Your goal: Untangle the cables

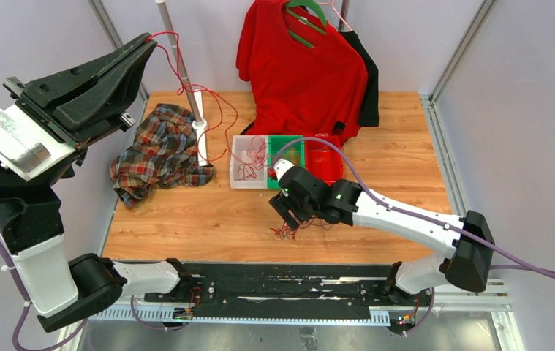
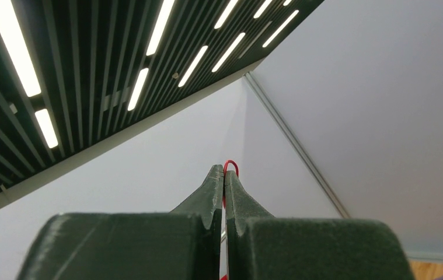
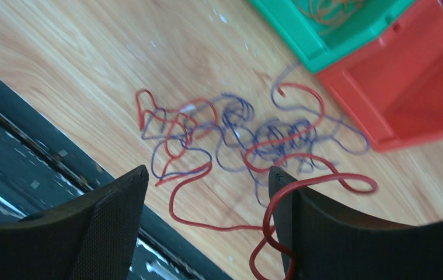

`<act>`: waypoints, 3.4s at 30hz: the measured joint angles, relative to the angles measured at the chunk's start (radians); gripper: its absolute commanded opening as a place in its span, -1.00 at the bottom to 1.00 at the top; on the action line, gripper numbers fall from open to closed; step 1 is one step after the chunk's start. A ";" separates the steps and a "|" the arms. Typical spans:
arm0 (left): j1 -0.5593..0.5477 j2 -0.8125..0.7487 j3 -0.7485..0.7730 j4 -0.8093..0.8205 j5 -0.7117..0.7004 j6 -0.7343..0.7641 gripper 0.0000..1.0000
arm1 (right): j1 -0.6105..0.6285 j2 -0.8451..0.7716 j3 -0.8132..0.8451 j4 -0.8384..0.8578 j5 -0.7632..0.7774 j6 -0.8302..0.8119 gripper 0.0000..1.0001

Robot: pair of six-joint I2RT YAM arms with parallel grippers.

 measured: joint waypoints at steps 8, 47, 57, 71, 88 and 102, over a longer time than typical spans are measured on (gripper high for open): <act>0.000 0.000 -0.005 0.000 0.023 -0.014 -0.99 | 0.000 -0.024 0.036 -0.177 -0.001 -0.010 0.51; 0.000 -0.061 -0.087 0.008 0.214 -0.179 -0.99 | 0.089 -0.241 -0.300 0.886 -0.418 0.233 0.29; 0.000 -0.069 -0.099 0.007 0.214 -0.171 -0.99 | 0.206 -0.235 -0.304 0.914 -0.350 0.181 0.28; 0.007 0.026 -0.292 -0.011 -0.168 0.154 -0.99 | -0.033 -0.290 -0.306 0.744 0.012 0.006 0.39; 0.201 0.274 -0.451 0.100 -0.310 0.209 -0.99 | -0.210 -0.340 -0.418 0.522 0.118 0.043 0.50; 0.230 0.196 -0.601 0.313 -0.331 0.161 -0.99 | -0.211 -0.343 -0.437 0.499 0.136 0.068 0.48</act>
